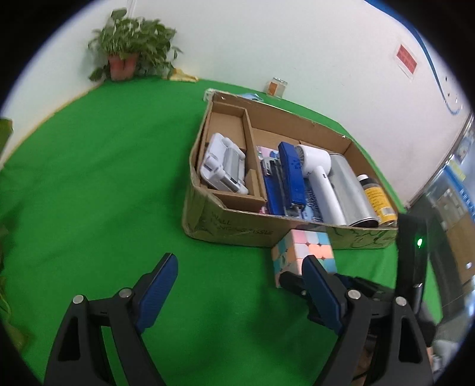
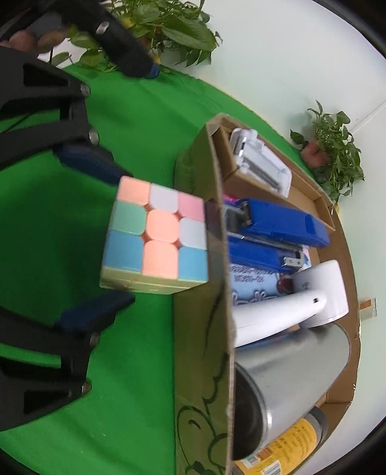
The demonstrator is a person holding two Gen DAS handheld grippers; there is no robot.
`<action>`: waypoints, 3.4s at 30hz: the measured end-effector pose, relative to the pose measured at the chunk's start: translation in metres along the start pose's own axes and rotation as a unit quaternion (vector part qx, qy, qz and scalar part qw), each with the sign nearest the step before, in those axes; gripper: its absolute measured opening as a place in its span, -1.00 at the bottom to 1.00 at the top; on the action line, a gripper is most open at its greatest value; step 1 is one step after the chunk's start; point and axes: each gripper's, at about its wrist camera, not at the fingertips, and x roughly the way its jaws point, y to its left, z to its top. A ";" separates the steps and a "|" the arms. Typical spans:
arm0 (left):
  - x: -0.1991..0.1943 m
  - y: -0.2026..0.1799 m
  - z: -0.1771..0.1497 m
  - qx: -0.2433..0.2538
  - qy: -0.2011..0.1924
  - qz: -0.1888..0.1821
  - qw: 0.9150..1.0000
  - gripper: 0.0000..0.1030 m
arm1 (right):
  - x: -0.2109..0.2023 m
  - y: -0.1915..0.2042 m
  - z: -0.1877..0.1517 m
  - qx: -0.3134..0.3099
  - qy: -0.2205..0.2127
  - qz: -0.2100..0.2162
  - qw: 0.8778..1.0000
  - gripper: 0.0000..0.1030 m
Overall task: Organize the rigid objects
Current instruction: 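Move both grippers to the pastel Rubik's cube and grasp it, then lift the cube with both grippers and carry it over the box, then lower the cube into the box beside the stapler, open both grippers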
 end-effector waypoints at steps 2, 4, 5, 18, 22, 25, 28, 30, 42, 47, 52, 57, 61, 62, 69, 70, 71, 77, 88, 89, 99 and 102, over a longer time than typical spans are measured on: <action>0.004 0.001 0.000 -0.010 0.015 -0.029 0.999 0.66 | -0.003 -0.001 -0.003 -0.001 -0.008 -0.001 1.000 0.26; 0.013 0.000 -0.002 -0.026 0.038 -0.066 0.997 0.66 | -0.012 -0.004 -0.008 -0.010 -0.019 -0.004 1.000 0.14; 0.018 -0.002 -0.004 -0.037 0.052 -0.087 0.994 0.66 | -0.018 -0.006 -0.014 -0.015 -0.017 -0.005 1.000 0.12; 0.088 -0.033 -0.044 -0.105 0.215 -0.233 0.943 0.58 | -0.072 -0.020 -0.067 -0.118 -0.010 0.056 0.991 0.72; 0.092 -0.035 -0.046 -0.112 0.224 -0.238 0.938 0.40 | -0.067 -0.021 -0.058 -0.155 0.010 0.018 0.988 0.42; 0.096 -0.030 -0.047 -0.133 0.226 -0.233 0.937 0.32 | -0.065 -0.012 -0.057 -0.182 0.014 0.019 0.983 0.09; 0.097 -0.023 -0.046 -0.147 0.225 -0.236 0.934 0.32 | -0.072 -0.003 -0.062 -0.206 -0.001 0.018 0.978 0.06; 0.096 -0.023 -0.046 -0.144 0.227 -0.235 0.934 0.32 | -0.078 -0.002 -0.067 -0.218 -0.008 0.015 0.976 0.01; 0.098 -0.022 -0.034 -0.139 0.232 -0.222 0.937 0.32 | -0.072 0.007 -0.069 -0.255 0.012 -0.001 0.967 -0.11; 0.107 -0.020 -0.039 -0.150 0.242 -0.237 0.929 0.32 | -0.057 -0.004 -0.065 -0.214 0.045 0.000 0.976 -0.10; 0.107 -0.028 -0.039 -0.137 0.236 -0.228 0.935 0.36 | -0.055 0.001 -0.064 -0.214 0.038 -0.015 0.976 -0.10; 0.099 -0.039 -0.039 -0.126 0.222 -0.209 0.944 0.35 | -0.065 0.008 -0.070 -0.227 0.025 -0.020 0.973 -0.10; 0.085 -0.050 -0.035 -0.106 0.195 -0.195 0.955 0.35 | -0.078 0.019 -0.072 -0.238 -0.002 -0.027 0.971 -0.10; 0.081 -0.051 -0.033 -0.104 0.188 -0.194 0.957 0.35 | -0.081 0.019 -0.073 -0.241 -0.008 -0.027 0.970 -0.10; 0.048 -0.061 -0.001 -0.077 0.129 -0.192 0.970 0.35 | -0.115 0.036 -0.064 -0.262 -0.089 -0.031 0.960 -0.10; 0.044 -0.064 0.005 -0.069 0.121 -0.190 0.972 0.35 | -0.118 0.038 -0.062 -0.265 -0.097 -0.032 0.959 -0.10; 0.042 -0.063 0.009 -0.064 0.116 -0.189 0.973 0.35 | -0.122 0.040 -0.060 -0.268 -0.104 -0.033 0.957 -0.10; 0.040 -0.066 0.057 -0.035 0.092 -0.183 0.978 0.35 | -0.128 0.052 -0.021 -0.271 -0.138 -0.047 0.952 -0.10; 0.083 -0.070 0.120 -0.004 0.106 -0.154 0.982 0.30 | -0.098 0.046 0.036 -0.249 -0.124 -0.031 0.960 -0.10; 0.089 -0.069 0.122 -0.005 0.115 -0.153 0.982 0.30 | -0.088 0.045 0.044 -0.245 -0.118 -0.027 0.962 -0.10; 0.089 -0.054 0.111 -0.026 0.106 -0.167 0.980 0.16 | -0.083 0.027 0.026 -0.212 -0.062 -0.017 0.975 -0.11; 0.083 -0.049 0.109 -0.029 0.091 -0.165 0.982 0.16 | -0.096 0.029 0.020 -0.213 -0.071 -0.027 0.974 -0.10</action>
